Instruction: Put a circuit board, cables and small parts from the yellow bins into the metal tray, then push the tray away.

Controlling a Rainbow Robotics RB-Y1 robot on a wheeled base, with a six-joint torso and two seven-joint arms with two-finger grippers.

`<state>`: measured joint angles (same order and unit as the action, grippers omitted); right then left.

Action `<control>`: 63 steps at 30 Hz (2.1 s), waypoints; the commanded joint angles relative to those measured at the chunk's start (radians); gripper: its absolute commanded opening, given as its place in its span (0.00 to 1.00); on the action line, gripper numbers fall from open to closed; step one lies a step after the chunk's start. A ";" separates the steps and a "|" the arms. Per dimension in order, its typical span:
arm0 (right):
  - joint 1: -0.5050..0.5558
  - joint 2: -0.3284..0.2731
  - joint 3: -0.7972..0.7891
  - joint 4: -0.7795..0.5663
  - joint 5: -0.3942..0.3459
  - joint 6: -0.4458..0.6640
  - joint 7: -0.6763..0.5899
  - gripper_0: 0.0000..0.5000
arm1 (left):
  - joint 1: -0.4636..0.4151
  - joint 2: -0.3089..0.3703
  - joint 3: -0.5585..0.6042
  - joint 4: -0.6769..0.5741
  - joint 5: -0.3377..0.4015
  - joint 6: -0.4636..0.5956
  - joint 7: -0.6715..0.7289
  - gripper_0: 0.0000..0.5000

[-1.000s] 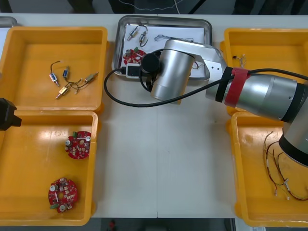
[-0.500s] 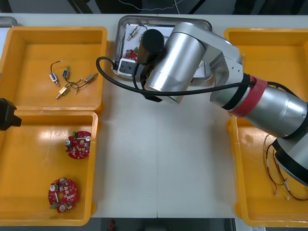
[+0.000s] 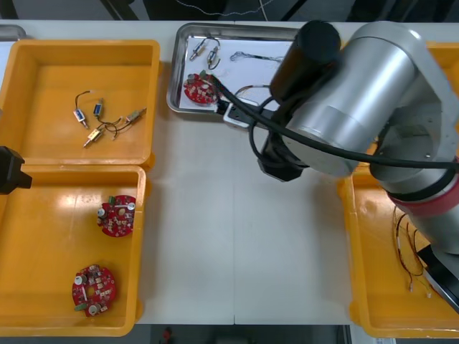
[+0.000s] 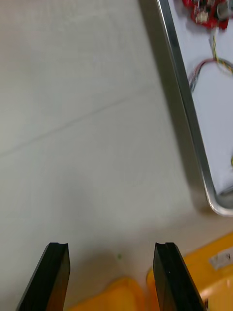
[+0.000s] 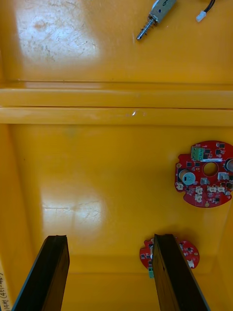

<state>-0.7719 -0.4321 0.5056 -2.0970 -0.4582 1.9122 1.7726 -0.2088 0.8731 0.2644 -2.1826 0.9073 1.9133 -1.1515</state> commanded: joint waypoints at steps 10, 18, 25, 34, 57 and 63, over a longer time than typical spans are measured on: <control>0.194 -0.091 -0.329 -0.198 -0.115 0.008 -0.340 1.00 | 0.014 0.046 0.030 -0.026 0.002 0.007 -0.071 1.00; 0.301 -0.149 -0.481 -0.218 -0.177 0.008 -0.492 1.00 | 0.014 0.046 0.030 -0.026 0.002 0.007 -0.071 1.00; 0.411 -0.215 -0.659 -0.247 -0.286 0.008 -0.581 1.00 | 0.014 0.046 0.030 -0.026 0.002 0.007 -0.071 1.00; 0.569 -0.269 -0.837 -0.267 -0.332 0.008 -0.581 1.00 | 0.014 0.046 0.030 -0.026 0.002 0.007 -0.071 1.00; 0.704 -0.298 -0.912 -0.274 -0.369 0.008 -0.567 1.00 | 0.014 0.046 0.030 -0.026 0.002 0.007 -0.071 1.00; 0.704 -0.298 -0.912 -0.274 -0.369 0.008 -0.567 1.00 | 0.014 0.046 0.030 -0.026 0.002 0.007 -0.071 1.00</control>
<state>-0.0853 -0.6912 -0.3900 -2.3391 -0.8200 1.9192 1.2125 -0.2084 0.8735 0.2648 -2.1839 0.9073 1.9135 -1.1515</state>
